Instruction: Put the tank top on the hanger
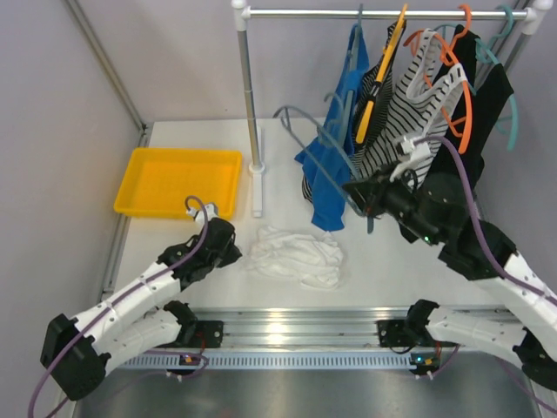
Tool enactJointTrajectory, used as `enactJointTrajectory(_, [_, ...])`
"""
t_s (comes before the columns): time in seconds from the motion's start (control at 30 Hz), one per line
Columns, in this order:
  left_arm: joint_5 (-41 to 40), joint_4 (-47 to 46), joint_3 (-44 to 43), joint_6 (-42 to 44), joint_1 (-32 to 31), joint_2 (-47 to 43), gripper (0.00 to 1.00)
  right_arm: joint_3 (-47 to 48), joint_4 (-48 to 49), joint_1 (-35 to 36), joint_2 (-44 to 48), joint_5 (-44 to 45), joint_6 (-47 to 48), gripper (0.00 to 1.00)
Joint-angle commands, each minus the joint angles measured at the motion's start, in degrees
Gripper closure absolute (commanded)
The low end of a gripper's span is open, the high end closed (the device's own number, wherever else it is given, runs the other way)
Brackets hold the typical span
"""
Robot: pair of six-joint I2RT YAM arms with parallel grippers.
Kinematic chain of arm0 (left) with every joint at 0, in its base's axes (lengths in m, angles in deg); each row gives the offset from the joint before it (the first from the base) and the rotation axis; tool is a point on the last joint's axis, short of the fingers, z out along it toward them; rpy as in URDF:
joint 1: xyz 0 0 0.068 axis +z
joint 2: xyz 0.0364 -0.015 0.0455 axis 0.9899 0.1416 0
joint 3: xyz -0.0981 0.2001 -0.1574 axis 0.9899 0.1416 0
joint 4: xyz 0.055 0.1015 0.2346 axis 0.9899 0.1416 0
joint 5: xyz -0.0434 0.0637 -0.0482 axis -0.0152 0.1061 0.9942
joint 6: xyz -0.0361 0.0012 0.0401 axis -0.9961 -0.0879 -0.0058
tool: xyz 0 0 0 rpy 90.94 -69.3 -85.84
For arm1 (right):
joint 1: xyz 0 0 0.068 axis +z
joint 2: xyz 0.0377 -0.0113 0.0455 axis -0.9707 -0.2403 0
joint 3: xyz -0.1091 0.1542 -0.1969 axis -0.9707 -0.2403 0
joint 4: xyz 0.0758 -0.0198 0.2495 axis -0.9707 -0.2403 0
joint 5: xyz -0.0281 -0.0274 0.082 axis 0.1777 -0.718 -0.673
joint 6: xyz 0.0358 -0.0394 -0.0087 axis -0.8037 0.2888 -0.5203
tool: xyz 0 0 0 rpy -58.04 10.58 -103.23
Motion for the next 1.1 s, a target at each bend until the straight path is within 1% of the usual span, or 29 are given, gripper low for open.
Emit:
enactJointTrajectory(0.0, [-5.1, -1.0, -3.2, -0.7, 0.0, 0.3, 1.0, -8.8, -6.0, -0.4, 10.6, -12.6, -9.8, 1.0])
enactJointTrajectory(0.03, [-6.3, -1.2, -3.9, -0.7, 0.1, 1.2, 1.0, -13.0, -6.9, -0.4, 12.6, -14.6, -11.2, 1.0])
enactJointTrajectory(0.1, [-7.6, -1.1, -5.1, -0.6, 0.2, 2.8, 1.0, -16.0, -8.7, -0.4, 17.4, -19.6, -13.7, 1.0])
enactJointTrajectory(0.2, [-9.6, -0.4, -8.0, -0.6, 0.4, 6.4, 1.0, -19.9, -12.2, -0.4, 22.3, -23.2, -15.3, 1.0])
enactJointTrajectory(0.33, [-9.9, -1.0, -10.9, 0.3, 1.3, 9.9, 1.0, -23.9, -13.8, -0.4, 25.6, -27.5, -16.5, 1.0])
enactJointTrajectory(0.57, [-7.8, -1.9, -13.2, 2.7, 4.8, 14.0, 1.0, -27.4, -16.2, -0.4, 27.9, -30.9, -16.2, 1.0])
enactJointTrajectory(0.7, [-7.5, -1.7, -14.6, 3.4, 4.9, 14.6, 1.0, -31.0, -13.6, -0.4, 28.0, -33.1, -17.3, 1.0])
enactJointTrajectory(0.8, [-6.8, -1.9, -14.9, 3.9, 5.0, 14.2, 1.0, -33.2, -10.5, -0.5, 27.7, -33.0, -17.7, 1.0])
enactJointTrajectory(1.07, [-4.2, -0.9, -15.3, 5.3, 4.9, 13.9, 1.0, -37.9, -0.5, -0.4, 25.7, -29.6, -18.8, 1.0])
